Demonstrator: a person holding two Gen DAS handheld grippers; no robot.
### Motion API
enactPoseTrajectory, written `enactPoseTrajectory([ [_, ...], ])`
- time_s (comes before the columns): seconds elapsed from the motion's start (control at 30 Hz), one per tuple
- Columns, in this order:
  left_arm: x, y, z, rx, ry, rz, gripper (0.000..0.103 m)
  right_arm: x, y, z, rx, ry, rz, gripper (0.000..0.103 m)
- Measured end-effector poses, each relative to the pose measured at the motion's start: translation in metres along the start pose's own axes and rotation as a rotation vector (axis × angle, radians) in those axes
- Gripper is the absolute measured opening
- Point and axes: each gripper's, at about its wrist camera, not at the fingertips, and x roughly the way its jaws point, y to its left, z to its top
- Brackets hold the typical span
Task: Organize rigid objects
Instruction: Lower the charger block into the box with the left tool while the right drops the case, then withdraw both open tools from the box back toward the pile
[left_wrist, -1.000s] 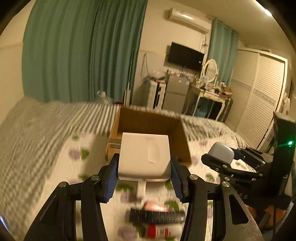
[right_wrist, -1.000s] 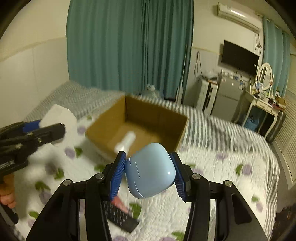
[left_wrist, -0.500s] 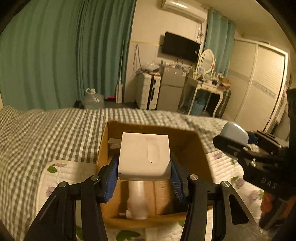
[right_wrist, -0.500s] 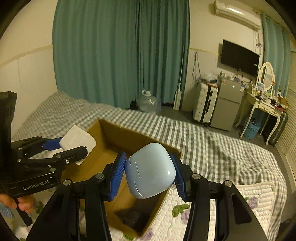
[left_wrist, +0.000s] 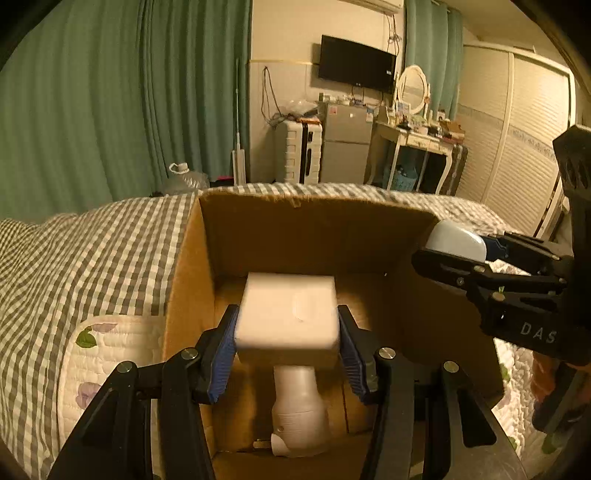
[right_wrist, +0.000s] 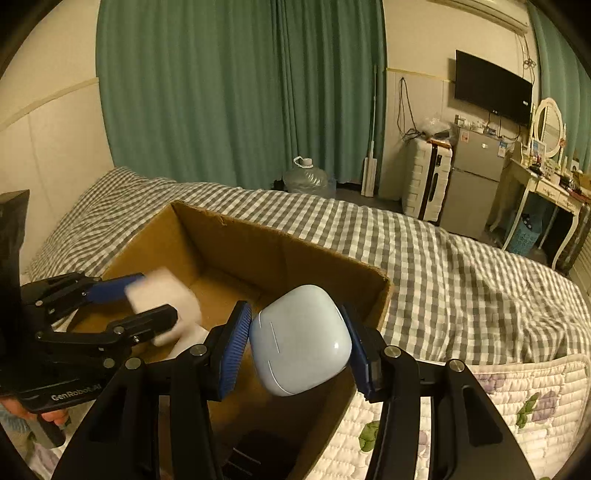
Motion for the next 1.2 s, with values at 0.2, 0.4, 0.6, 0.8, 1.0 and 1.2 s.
enactPoseTrajectory([
  [0.2,-0.032,-0.003,0.007,0.005,-0.024,0.060,0.062,-0.041,0.005,0.001,-0.003,-0.058,-0.046,0.080],
  [0.4,-0.096,-0.022,-0.002,0.051,-0.123,0.097,0.069,-0.108,0.022,-0.013,-0.034,-0.097,-0.072,0.093],
  [0.6,-0.167,-0.036,-0.030,0.035,-0.206,0.073,0.071,-0.169,0.046,-0.046,-0.060,-0.091,-0.092,0.095],
  [0.8,-0.198,-0.032,-0.078,-0.004,-0.184,0.077,0.072,-0.199,0.078,-0.094,-0.050,-0.070,-0.081,0.095],
  [1.0,-0.193,-0.028,-0.124,-0.025,-0.135,0.100,0.072,-0.167,0.104,-0.155,0.027,0.048,-0.081,0.095],
  [1.2,-0.171,-0.020,-0.154,-0.033,-0.036,0.116,0.072,-0.123,0.123,-0.196,0.017,0.166,-0.079,0.095],
])
